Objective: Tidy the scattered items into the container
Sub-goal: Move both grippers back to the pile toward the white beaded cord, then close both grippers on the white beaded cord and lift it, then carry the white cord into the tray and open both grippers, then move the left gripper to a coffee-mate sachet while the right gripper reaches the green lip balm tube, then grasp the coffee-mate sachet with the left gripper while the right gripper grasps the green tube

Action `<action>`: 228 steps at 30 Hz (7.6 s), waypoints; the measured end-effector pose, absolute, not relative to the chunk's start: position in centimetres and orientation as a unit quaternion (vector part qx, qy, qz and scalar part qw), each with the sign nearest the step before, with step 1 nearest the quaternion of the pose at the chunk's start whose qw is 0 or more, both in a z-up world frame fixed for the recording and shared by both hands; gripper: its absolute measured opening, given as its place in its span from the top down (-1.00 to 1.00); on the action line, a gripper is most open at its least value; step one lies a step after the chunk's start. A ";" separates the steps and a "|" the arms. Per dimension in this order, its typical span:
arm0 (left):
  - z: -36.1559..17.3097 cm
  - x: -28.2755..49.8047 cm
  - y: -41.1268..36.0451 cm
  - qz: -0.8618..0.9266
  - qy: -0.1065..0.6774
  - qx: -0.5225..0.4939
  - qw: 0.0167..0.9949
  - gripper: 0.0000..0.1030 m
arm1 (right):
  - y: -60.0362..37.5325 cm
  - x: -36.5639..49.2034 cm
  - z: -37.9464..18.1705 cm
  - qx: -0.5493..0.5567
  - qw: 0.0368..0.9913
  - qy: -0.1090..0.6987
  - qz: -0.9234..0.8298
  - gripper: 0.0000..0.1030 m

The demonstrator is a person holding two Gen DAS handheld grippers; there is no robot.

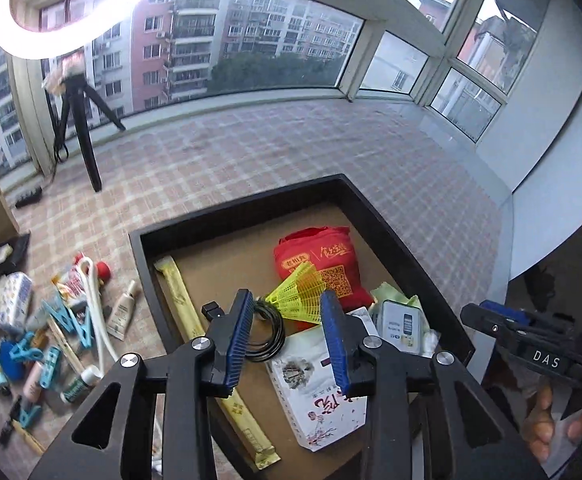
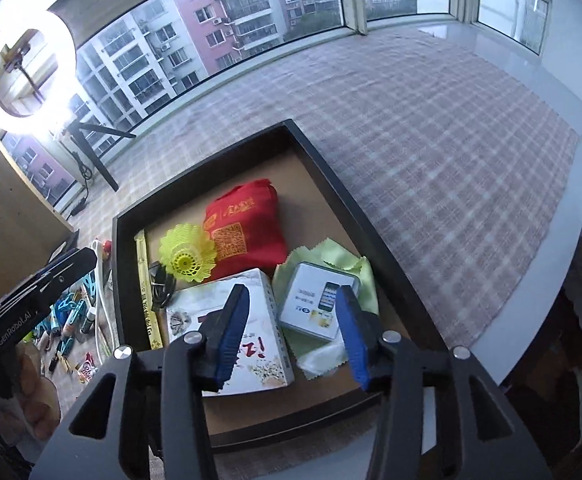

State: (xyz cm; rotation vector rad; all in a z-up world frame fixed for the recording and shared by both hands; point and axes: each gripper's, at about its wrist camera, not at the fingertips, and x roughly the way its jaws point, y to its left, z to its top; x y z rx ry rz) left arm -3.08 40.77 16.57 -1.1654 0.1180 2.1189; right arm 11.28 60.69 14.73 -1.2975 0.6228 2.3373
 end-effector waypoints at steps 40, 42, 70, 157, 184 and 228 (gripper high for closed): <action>14.7 -2.7 10.9 0.888 -0.014 -0.449 0.093 0.04 | 38.3 0.9 13.3 -0.487 -0.034 0.097 0.867 -0.06; 13.5 -2.3 9.6 0.881 -0.017 -0.464 0.088 0.04 | 36.9 0.4 12.5 -0.503 -0.051 0.086 0.859 -0.06; 5.5 -4.7 19.1 0.803 -0.044 -0.558 0.206 0.21 | 38.3 -8.5 3.2 -0.614 -0.026 0.097 0.783 0.32; 12.9 -1.7 37.4 0.814 0.007 -0.502 0.293 0.35 | 54.9 3.3 14.5 -0.488 0.059 0.161 0.856 0.19; 4.2 -2.5 17.7 0.804 -0.059 -0.577 0.132 0.35 | 33.9 -7.6 5.4 -0.606 -0.111 0.155 0.772 0.09; 2.5 -0.6 17.9 0.814 -0.065 -0.567 0.106 0.81 | 26.7 -9.3 2.7 -0.533 -0.411 -0.317 0.668 0.70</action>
